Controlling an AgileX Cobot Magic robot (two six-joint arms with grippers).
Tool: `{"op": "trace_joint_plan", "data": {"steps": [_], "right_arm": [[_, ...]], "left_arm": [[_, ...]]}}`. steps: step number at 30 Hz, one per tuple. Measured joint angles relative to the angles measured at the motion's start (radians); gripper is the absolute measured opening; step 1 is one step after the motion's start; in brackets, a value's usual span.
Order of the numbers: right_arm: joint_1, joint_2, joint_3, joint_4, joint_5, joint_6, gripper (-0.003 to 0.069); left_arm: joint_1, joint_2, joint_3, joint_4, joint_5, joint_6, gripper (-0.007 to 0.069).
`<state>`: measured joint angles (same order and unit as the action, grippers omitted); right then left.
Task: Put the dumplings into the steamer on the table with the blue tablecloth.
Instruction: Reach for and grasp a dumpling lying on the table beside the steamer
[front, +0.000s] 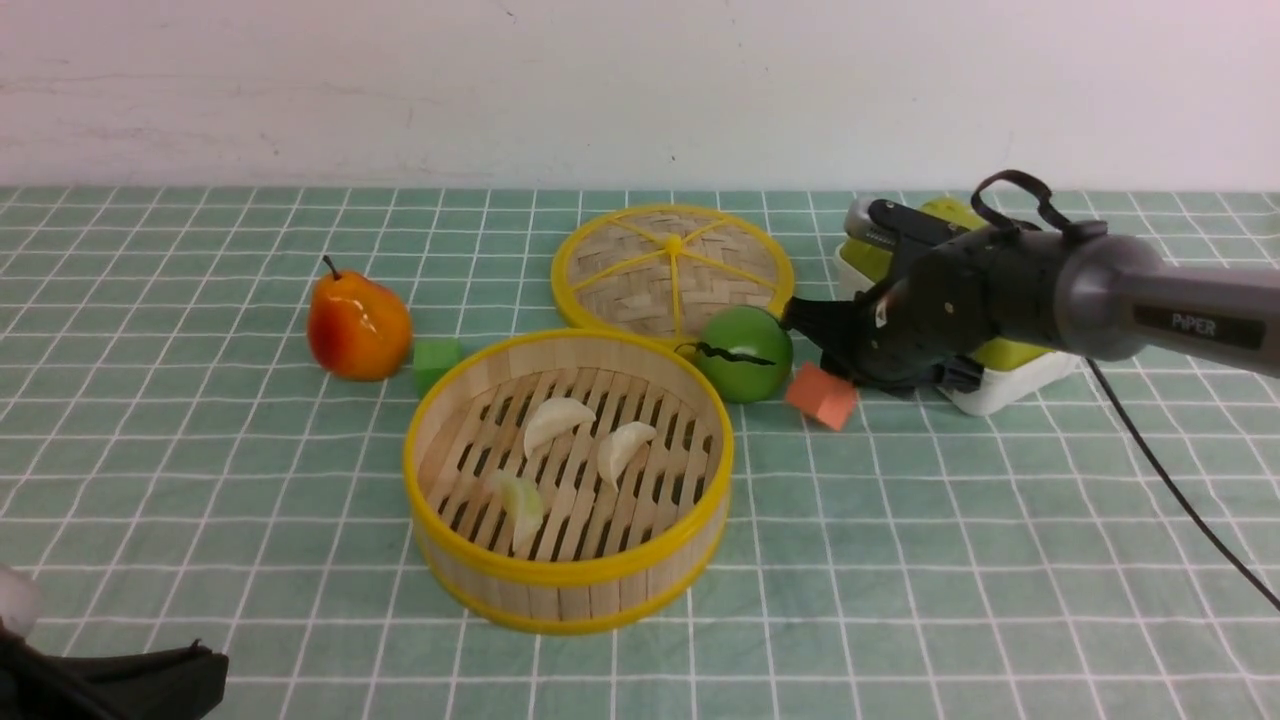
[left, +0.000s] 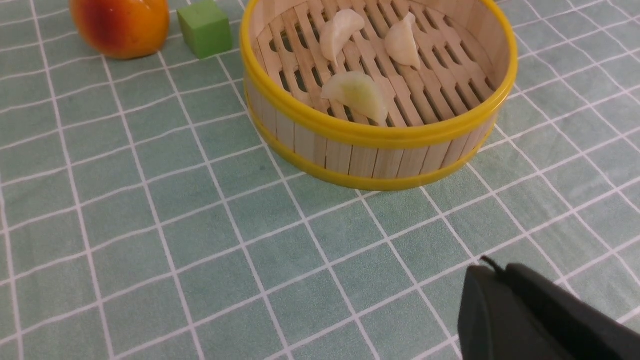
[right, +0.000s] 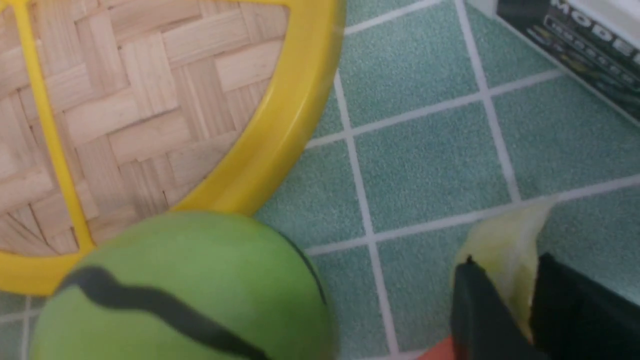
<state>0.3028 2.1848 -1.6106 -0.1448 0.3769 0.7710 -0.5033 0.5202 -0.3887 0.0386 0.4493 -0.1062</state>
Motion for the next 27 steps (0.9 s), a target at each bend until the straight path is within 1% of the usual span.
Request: {"op": "trace_joint_plan", "data": {"steps": [2,3,4,5,7,12,14,17,19,20,21,22,25,27], "right_arm": [[0.000,-0.015,0.003,0.001,0.016,-0.032,0.0079],[0.000,-0.019,0.003,0.001,0.020,-0.042,0.0063],[0.000,-0.033,0.005,0.001,0.029,-0.063,0.0010],[0.000,-0.046,0.007,0.001,0.033,-0.079,-0.0009],[0.000,-0.083,0.008,0.001,0.044,-0.109,-0.0020],[0.000,-0.139,0.009,0.002,0.064,-0.160,-0.0020],[0.000,-0.144,0.009,0.004,0.075,-0.162,-0.0020],[0.000,-0.136,0.009,0.009,0.103,-0.165,-0.0003],[0.000,-0.128,0.009,0.009,0.116,-0.166,0.0027],[0.000,-0.118,0.009,0.009,0.126,-0.170,0.0059],[0.000,-0.112,0.009,0.009,0.134,-0.180,0.0105],[0.000,-0.108,0.009,0.010,0.137,-0.186,0.0127],[0.000,-0.089,0.009,0.025,0.140,-0.221,0.0245],[0.000,-0.078,0.009,0.033,0.139,-0.254,0.0288]], "left_arm": [[0.000,0.000,0.000,0.000,0.000,0.000,0.0017],[0.000,0.000,0.000,0.000,0.000,0.000,0.0017],[0.000,0.000,0.000,0.000,0.000,0.000,0.0017],[0.000,0.000,0.000,0.000,0.000,0.000,0.0017],[0.000,0.000,0.000,0.000,0.000,0.000,0.0017],[0.000,0.000,0.000,0.000,0.000,0.000,0.0017],[0.000,0.000,0.000,0.000,0.000,0.000,0.0017],[0.000,0.000,0.000,0.000,0.000,0.000,0.0017],[0.000,0.000,0.000,0.000,0.000,0.000,0.0017],[0.000,0.000,0.000,0.000,0.000,0.000,0.0017],[0.000,0.000,0.000,0.000,0.000,0.000,0.0017],[0.000,0.000,0.000,0.000,0.000,0.000,0.0017],[0.000,0.000,0.000,0.000,0.001,0.000,0.0021],[0.000,0.000,0.001,0.000,0.001,0.000,0.0022]]}}
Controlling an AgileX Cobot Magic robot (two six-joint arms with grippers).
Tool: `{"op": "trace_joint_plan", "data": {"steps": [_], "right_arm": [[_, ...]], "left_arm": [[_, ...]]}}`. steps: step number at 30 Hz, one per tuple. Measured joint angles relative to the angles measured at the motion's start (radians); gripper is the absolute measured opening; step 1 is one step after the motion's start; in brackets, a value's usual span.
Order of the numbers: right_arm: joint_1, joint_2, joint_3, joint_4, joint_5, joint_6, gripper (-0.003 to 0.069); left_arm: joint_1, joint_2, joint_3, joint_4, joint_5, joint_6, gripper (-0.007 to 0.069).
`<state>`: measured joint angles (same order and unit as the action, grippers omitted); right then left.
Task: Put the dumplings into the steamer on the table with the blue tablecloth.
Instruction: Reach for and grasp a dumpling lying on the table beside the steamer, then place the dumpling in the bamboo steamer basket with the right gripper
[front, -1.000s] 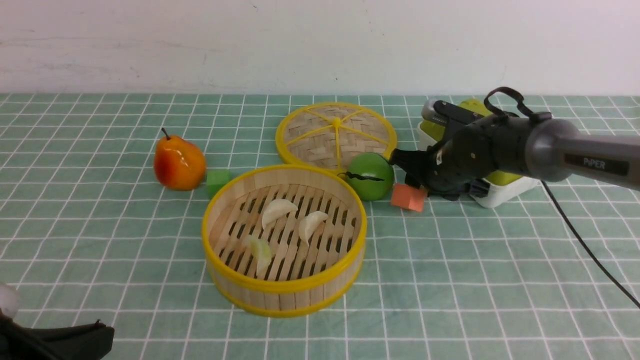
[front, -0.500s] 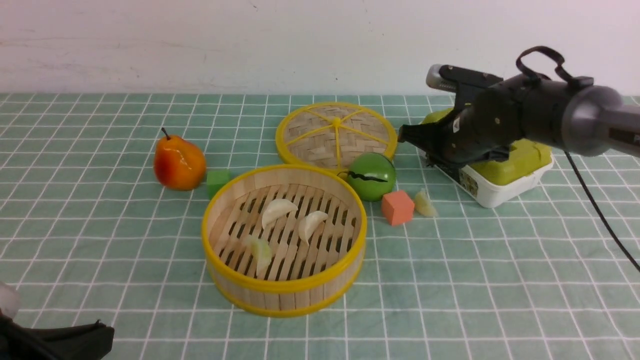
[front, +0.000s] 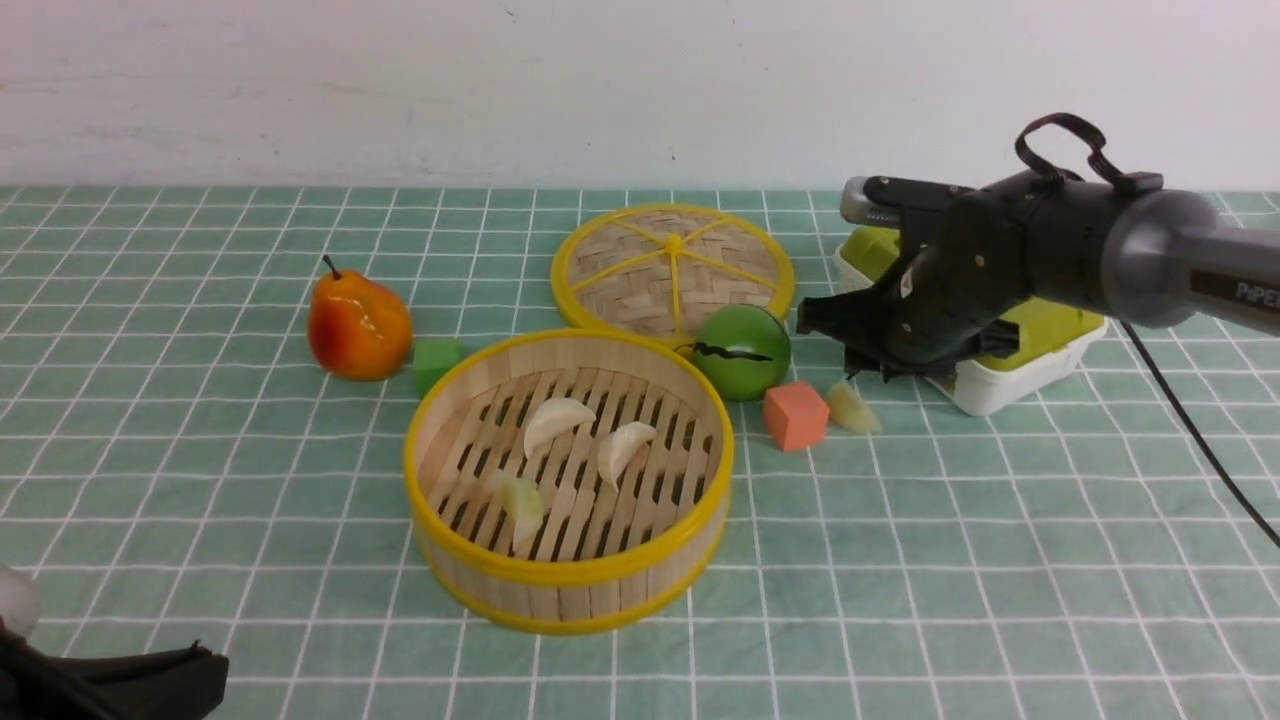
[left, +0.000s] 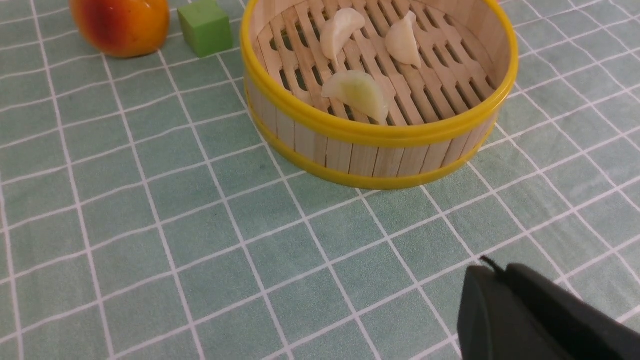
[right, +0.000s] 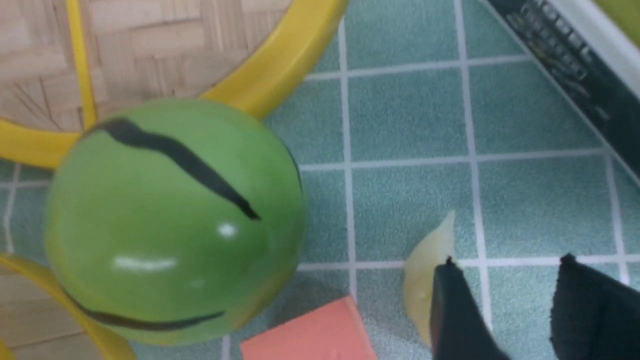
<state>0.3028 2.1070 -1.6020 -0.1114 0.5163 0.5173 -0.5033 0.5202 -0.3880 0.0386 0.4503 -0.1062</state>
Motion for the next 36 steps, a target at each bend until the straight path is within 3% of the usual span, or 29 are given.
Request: {"op": "trace_joint_plan", "data": {"steps": [3,5,13,15,36], "right_arm": [[0.000,0.022,0.001,0.006,-0.002,-0.039,0.0299],[0.000,0.045,0.001,0.018,-0.008,-0.057,0.0269],[0.005,0.038,-0.006,0.017,-0.014,-0.081,0.0016],[0.005,0.033,-0.006,0.013,-0.002,-0.096,-0.0008],[0.005,-0.015,0.003,0.027,0.055,-0.125,-0.0016]], "left_arm": [[0.000,0.000,0.000,0.000,0.000,0.000,0.0024],[0.000,0.000,0.000,0.000,0.000,0.000,0.0024],[0.000,0.000,0.000,0.000,0.000,0.000,0.0029],[0.000,0.000,0.000,0.000,0.000,0.000,0.0032],[0.000,0.000,0.000,0.000,0.009,0.000,0.0039]]}}
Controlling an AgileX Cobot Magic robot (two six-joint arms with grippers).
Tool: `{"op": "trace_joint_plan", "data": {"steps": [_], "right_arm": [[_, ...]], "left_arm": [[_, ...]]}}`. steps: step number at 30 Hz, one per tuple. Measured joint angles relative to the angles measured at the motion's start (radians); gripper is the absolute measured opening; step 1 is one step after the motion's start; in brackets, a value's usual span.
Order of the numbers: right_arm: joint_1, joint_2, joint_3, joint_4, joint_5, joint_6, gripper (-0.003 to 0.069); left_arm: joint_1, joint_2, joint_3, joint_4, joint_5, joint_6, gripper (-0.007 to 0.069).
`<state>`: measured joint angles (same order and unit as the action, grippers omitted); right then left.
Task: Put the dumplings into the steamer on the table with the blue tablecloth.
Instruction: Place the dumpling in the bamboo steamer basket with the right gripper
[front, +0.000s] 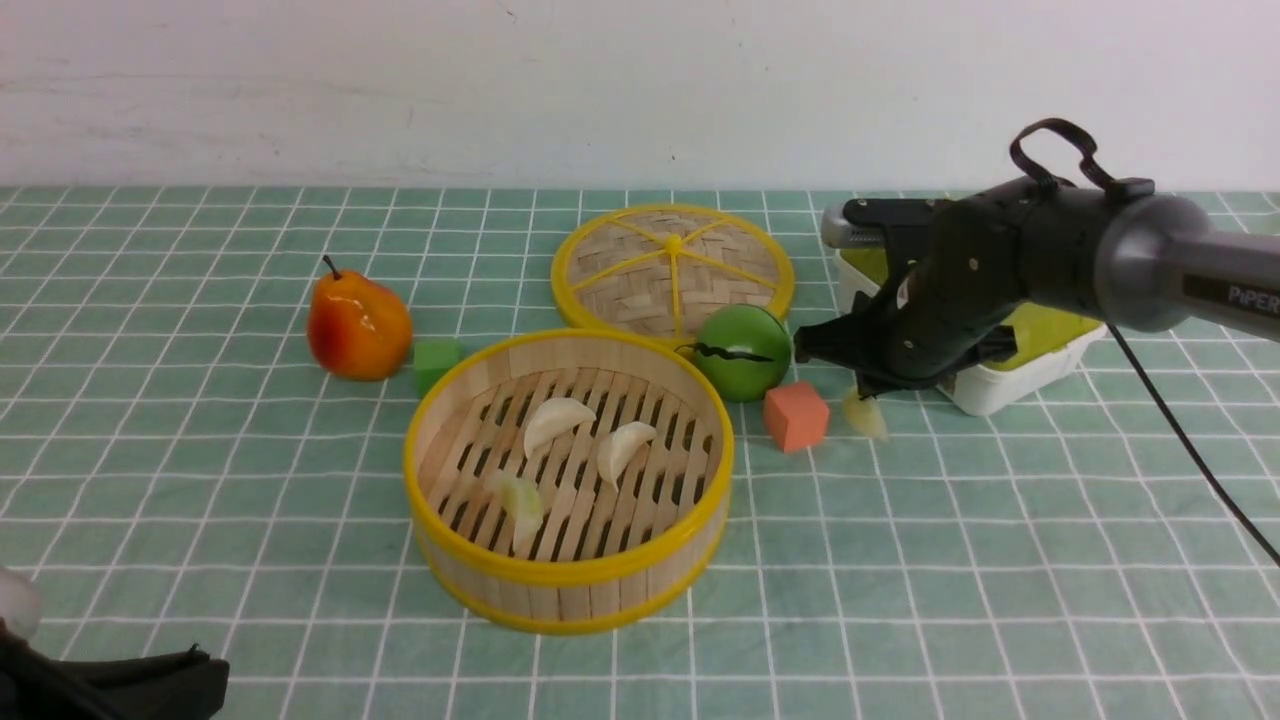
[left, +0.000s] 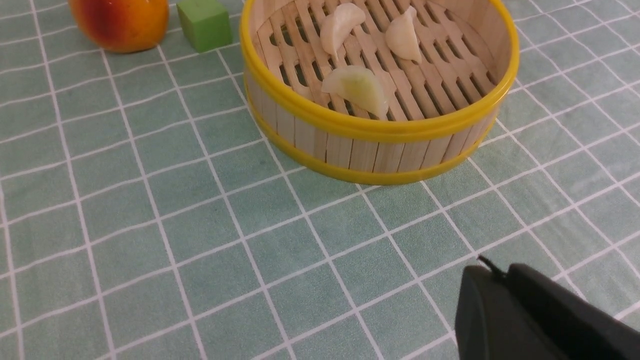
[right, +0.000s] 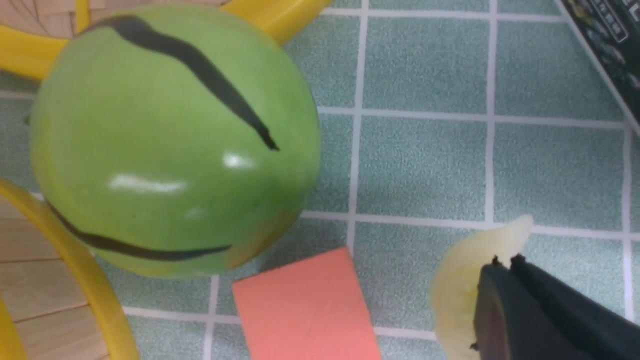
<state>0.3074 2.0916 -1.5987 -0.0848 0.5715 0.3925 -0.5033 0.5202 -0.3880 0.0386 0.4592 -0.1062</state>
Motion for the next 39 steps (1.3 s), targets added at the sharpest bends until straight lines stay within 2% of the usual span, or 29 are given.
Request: {"op": "trace_joint_plan", "data": {"steps": [8,13,16,19,20,23,27,35,39], "right_arm": [[0.000,-0.105,0.000,0.016,0.006,-0.026,-0.0016],[0.024,-0.168,0.000,0.122,0.012,-0.105,-0.0016],[0.073,-0.201,0.000,0.222,0.009,-0.178,-0.0016],[0.175,-0.214,0.000,0.347,0.004,-0.275,-0.0014],[0.175,-0.214,0.000,0.351,0.004,-0.275,-0.0014],[0.270,-0.173,0.000,0.394,0.003,-0.329,-0.0014],[0.331,-0.082,0.000,0.401,0.000,-0.334,-0.0011],[0.336,-0.025,0.001,0.406,-0.023,-0.276,-0.0006],[0.336,-0.024,0.001,0.410,-0.032,-0.234,0.0020]], "left_arm": [[0.000,0.000,0.000,0.000,0.001,0.000,0.0048],[0.000,0.000,0.000,0.000,0.000,0.000,0.0049],[0.000,0.000,0.000,0.000,-0.001,0.000,0.0049],[0.000,0.000,0.000,0.000,-0.004,0.000,0.0049],[0.000,0.000,0.000,0.000,-0.004,0.000,0.0049],[0.000,0.000,0.000,0.000,-0.005,0.000,0.0052],[0.000,0.000,0.000,0.000,-0.005,0.000,0.0057],[0.000,0.000,0.000,0.000,-0.005,0.000,0.0066],[0.000,0.000,0.000,0.000,-0.005,0.000,0.0071]]}}
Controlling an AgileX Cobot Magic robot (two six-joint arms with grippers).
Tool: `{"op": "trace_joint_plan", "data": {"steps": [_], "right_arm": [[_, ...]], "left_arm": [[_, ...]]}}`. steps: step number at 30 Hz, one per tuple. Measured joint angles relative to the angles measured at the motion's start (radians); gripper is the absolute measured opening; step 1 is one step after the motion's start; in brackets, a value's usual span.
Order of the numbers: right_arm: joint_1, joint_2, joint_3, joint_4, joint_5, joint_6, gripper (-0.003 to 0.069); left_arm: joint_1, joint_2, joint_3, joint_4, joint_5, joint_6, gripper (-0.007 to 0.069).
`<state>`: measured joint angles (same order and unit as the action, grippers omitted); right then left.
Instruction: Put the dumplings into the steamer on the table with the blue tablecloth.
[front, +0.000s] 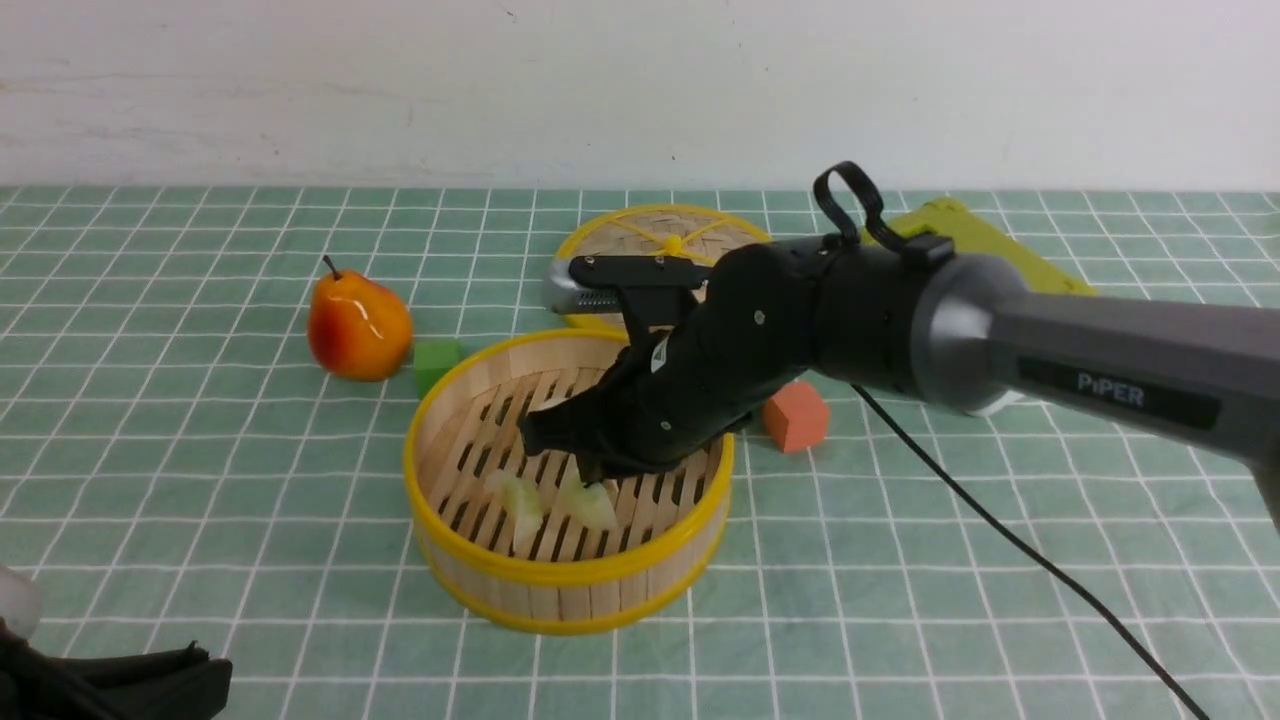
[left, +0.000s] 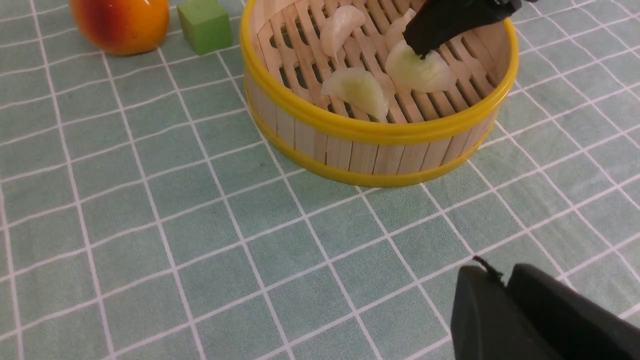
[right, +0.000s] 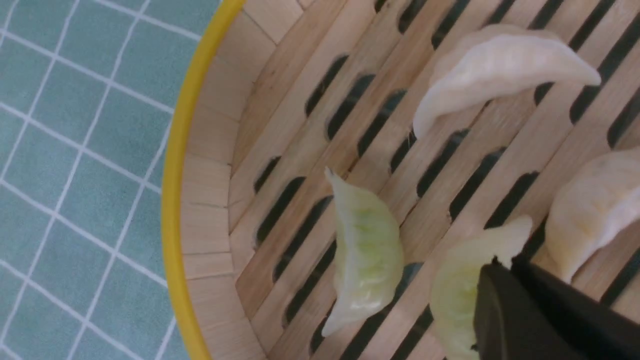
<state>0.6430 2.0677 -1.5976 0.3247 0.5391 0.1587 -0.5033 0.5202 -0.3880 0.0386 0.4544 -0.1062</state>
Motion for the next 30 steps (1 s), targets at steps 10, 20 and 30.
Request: {"op": "trace_joint_plan", "data": {"steps": [10,20,30], "right_arm": [[-0.012,-0.014,-0.003,0.004,-0.002,0.065,0.0294],[-0.106,-0.485,-0.033,-0.234,0.172,-0.201,0.0023],[-0.225,-1.135,0.486,-0.689,0.076,0.053,-0.0019]], "left_arm": [[0.000,-0.004,0.000,-0.021,-0.006,0.000,0.0074],[0.000,-0.225,-0.039,-0.120,0.014,0.026,-0.0014],[0.000,-0.275,-0.039,-0.120,0.025,0.029,-0.0014]]}}
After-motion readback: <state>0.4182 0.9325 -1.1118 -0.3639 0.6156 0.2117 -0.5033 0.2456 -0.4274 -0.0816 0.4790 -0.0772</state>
